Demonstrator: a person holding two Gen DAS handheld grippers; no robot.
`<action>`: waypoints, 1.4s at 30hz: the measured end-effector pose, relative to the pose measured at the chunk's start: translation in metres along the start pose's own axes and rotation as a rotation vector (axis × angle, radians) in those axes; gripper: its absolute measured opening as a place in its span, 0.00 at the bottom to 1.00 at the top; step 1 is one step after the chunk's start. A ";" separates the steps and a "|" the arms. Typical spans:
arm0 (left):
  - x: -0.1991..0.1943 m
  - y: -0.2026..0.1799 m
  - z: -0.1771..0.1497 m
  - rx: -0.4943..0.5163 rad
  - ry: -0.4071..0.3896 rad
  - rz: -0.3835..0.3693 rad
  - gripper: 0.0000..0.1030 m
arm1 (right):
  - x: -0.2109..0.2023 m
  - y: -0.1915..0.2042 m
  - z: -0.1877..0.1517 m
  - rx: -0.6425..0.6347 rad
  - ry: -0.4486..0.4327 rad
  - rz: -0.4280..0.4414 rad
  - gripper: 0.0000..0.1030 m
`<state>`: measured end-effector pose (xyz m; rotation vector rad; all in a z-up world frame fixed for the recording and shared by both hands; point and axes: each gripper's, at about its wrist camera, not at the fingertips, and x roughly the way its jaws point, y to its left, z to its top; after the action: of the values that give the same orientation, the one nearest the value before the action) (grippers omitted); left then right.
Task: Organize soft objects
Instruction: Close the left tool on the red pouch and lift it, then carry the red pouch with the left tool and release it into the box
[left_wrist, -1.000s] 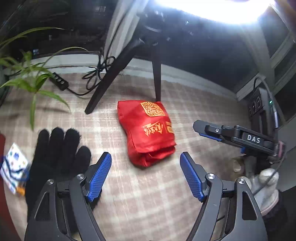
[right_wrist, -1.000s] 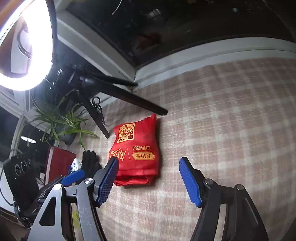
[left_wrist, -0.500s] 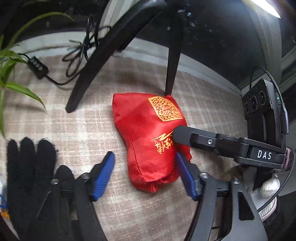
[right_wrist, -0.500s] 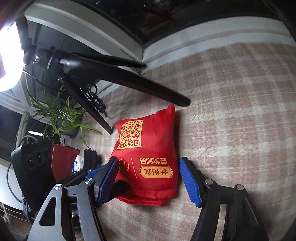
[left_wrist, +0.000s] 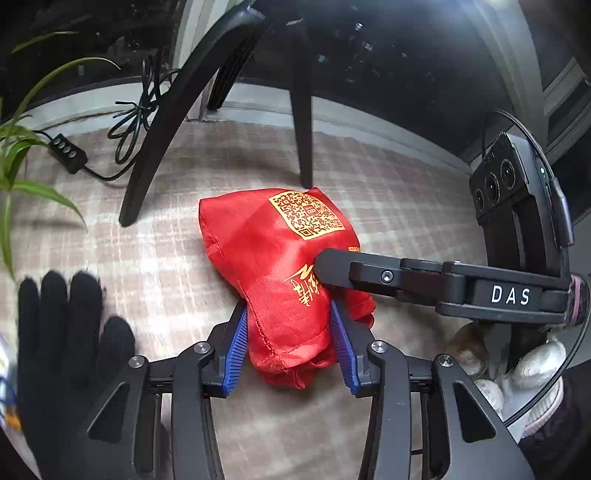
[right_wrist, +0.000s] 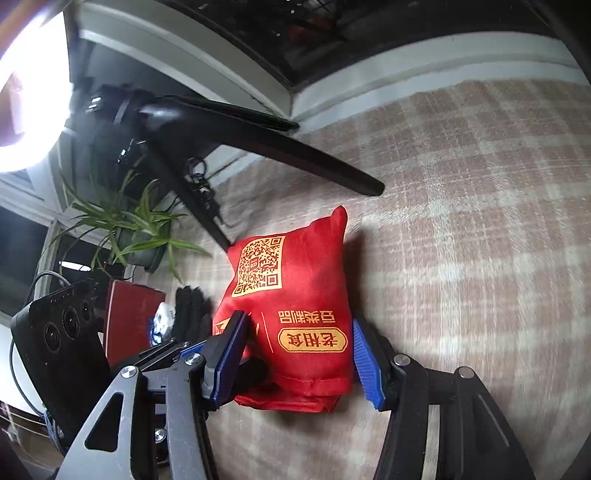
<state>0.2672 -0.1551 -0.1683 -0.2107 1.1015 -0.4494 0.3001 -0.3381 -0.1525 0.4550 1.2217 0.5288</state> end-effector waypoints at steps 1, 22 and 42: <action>-0.003 -0.002 -0.001 0.001 -0.003 -0.002 0.40 | -0.004 0.002 -0.003 -0.002 -0.007 0.000 0.50; -0.172 -0.007 -0.072 0.020 -0.267 0.038 0.40 | -0.076 0.163 -0.077 -0.252 -0.144 0.017 0.49; -0.291 0.117 -0.144 -0.174 -0.436 0.236 0.40 | 0.024 0.355 -0.118 -0.597 -0.012 0.090 0.49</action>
<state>0.0579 0.0879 -0.0412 -0.3111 0.7237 -0.0861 0.1444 -0.0367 0.0064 0.0037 0.9736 0.9279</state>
